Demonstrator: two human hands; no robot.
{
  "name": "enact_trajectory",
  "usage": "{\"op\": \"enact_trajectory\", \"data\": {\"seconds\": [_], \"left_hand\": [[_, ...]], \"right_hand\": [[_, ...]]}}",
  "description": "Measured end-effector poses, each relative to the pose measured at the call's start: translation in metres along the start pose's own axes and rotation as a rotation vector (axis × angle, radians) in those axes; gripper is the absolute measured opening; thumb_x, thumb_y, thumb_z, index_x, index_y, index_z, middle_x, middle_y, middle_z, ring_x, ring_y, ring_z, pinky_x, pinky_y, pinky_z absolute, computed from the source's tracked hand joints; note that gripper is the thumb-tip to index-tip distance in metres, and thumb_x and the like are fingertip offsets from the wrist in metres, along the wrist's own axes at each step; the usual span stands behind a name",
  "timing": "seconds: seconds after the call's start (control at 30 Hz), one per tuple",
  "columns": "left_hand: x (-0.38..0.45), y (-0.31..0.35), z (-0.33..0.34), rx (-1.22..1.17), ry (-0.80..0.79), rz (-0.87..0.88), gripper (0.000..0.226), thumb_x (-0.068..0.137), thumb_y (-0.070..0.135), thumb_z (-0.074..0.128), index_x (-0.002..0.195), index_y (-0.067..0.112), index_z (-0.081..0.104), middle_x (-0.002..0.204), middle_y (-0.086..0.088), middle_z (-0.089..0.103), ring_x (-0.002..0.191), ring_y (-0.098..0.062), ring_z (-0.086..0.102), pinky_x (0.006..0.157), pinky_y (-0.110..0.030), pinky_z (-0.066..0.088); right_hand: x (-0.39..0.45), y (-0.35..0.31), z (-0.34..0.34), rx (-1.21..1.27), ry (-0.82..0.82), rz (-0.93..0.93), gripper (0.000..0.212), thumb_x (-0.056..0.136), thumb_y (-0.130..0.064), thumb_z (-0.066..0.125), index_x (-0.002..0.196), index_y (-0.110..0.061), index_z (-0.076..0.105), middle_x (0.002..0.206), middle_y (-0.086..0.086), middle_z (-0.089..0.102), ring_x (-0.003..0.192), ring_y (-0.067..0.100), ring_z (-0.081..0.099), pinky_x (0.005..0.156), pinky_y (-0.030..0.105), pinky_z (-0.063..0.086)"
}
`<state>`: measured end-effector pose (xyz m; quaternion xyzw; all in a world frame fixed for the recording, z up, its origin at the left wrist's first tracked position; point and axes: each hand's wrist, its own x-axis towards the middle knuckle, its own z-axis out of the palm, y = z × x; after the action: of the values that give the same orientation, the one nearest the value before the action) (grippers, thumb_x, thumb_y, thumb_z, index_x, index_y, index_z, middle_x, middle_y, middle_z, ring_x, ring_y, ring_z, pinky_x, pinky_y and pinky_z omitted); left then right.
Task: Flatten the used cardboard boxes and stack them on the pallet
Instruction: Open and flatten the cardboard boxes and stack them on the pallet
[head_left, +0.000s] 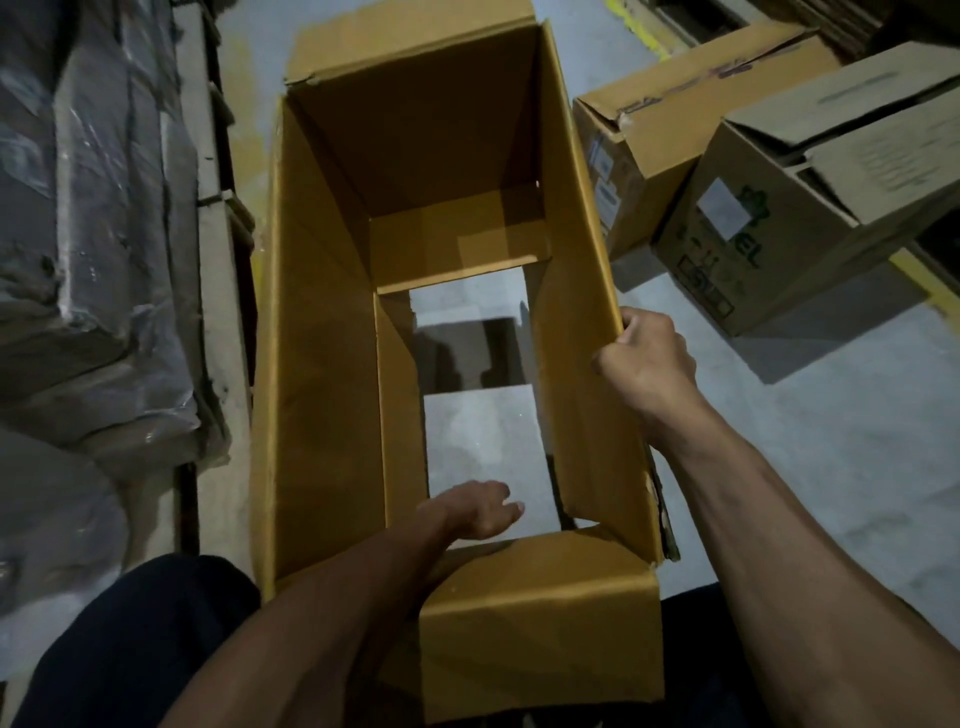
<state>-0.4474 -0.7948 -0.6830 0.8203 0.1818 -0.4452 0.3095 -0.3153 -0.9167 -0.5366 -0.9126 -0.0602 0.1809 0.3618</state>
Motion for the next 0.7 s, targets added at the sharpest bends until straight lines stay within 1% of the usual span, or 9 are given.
{"op": "enact_trajectory", "data": {"seconds": [0.07,0.17,0.23,0.3,0.4,0.5,0.6,0.63,0.7], "left_hand": [[-0.017,0.003,-0.013,0.065,0.128,0.037,0.057,0.105,0.046,0.038,0.153,0.015,0.035,0.156,-0.010,0.039,0.141,-0.028,0.039,0.114,-0.043,0.034],[-0.049,0.004,-0.040,0.347,0.424,0.092,0.051,0.104,0.045,0.038,0.145,0.016,0.044,0.148,-0.009,0.048,0.135,-0.026,0.044,0.113,-0.043,0.035],[-0.069,0.000,-0.062,0.501,0.622,0.071,0.051,0.104,0.047,0.034,0.146,0.019,0.042,0.155,-0.008,0.038,0.146,-0.027,0.028,0.121,-0.048,0.019],[-0.088,-0.008,-0.083,0.548,0.779,-0.035,0.055,0.104,0.047,0.031,0.152,0.020,0.032,0.164,-0.008,0.019,0.153,-0.030,0.004,0.122,-0.051,0.001],[-0.113,-0.028,-0.109,0.496,1.006,-0.191,0.068,0.102,0.049,0.035,0.158,0.020,0.012,0.167,-0.010,-0.001,0.153,-0.031,-0.009,0.121,-0.052,-0.006],[-0.126,-0.049,-0.124,0.215,1.106,-0.221,0.092,0.095,0.044,0.057,0.159,0.016,-0.003,0.167,-0.012,-0.005,0.152,-0.038,0.000,0.121,-0.056,0.008],[-0.124,-0.066,-0.136,-0.116,1.181,-0.206,0.106,0.088,0.031,0.073,0.158,0.014,-0.004,0.164,-0.022,0.009,0.147,-0.042,0.023,0.114,-0.057,0.032],[-0.122,-0.071,-0.142,-0.173,1.200,-0.208,0.101,0.087,0.030,0.074,0.157,0.014,0.004,0.160,-0.024,0.021,0.140,-0.042,0.035,0.108,-0.058,0.040],[-0.119,-0.078,-0.151,-0.237,1.176,-0.207,0.072,0.088,0.030,0.072,0.143,0.012,0.029,0.138,-0.021,0.050,0.119,-0.040,0.055,0.095,-0.057,0.050]], "right_hand": [[0.001,0.001,0.001,-0.005,0.005,0.008,0.021,0.101,-0.016,0.054,0.119,-0.027,0.060,0.101,0.001,0.064,0.082,0.020,0.061,0.071,0.033,0.047],[0.000,0.001,0.002,0.008,0.019,0.015,0.021,0.100,-0.014,0.054,0.117,-0.025,0.061,0.100,0.002,0.065,0.083,0.022,0.061,0.072,0.033,0.048],[-0.002,0.001,0.000,0.008,0.029,0.013,0.019,0.100,-0.013,0.053,0.112,-0.025,0.061,0.098,0.003,0.064,0.077,0.018,0.058,0.068,0.031,0.045],[-0.003,-0.001,-0.003,0.011,0.049,0.014,0.017,0.099,-0.011,0.054,0.106,-0.025,0.061,0.094,0.003,0.064,0.073,0.014,0.055,0.066,0.030,0.043],[-0.006,-0.003,-0.006,0.055,0.080,0.025,0.018,0.098,-0.010,0.055,0.100,-0.028,0.058,0.092,0.002,0.063,0.076,0.018,0.058,0.074,0.034,0.046],[-0.009,-0.006,-0.008,0.097,0.100,0.041,0.022,0.098,-0.010,0.056,0.097,-0.032,0.056,0.094,0.002,0.064,0.085,0.025,0.061,0.080,0.039,0.050],[-0.012,-0.010,-0.010,0.124,0.115,0.055,0.022,0.096,-0.012,0.057,0.105,-0.031,0.063,0.100,0.004,0.068,0.092,0.029,0.064,0.087,0.044,0.054],[-0.012,-0.011,-0.010,0.129,0.121,0.056,0.024,0.096,-0.012,0.057,0.111,-0.029,0.065,0.102,0.004,0.068,0.093,0.029,0.064,0.088,0.045,0.054],[-0.012,-0.010,-0.010,0.130,0.133,0.050,0.028,0.096,-0.011,0.057,0.117,-0.026,0.067,0.102,0.004,0.069,0.093,0.029,0.064,0.087,0.045,0.055]]}}
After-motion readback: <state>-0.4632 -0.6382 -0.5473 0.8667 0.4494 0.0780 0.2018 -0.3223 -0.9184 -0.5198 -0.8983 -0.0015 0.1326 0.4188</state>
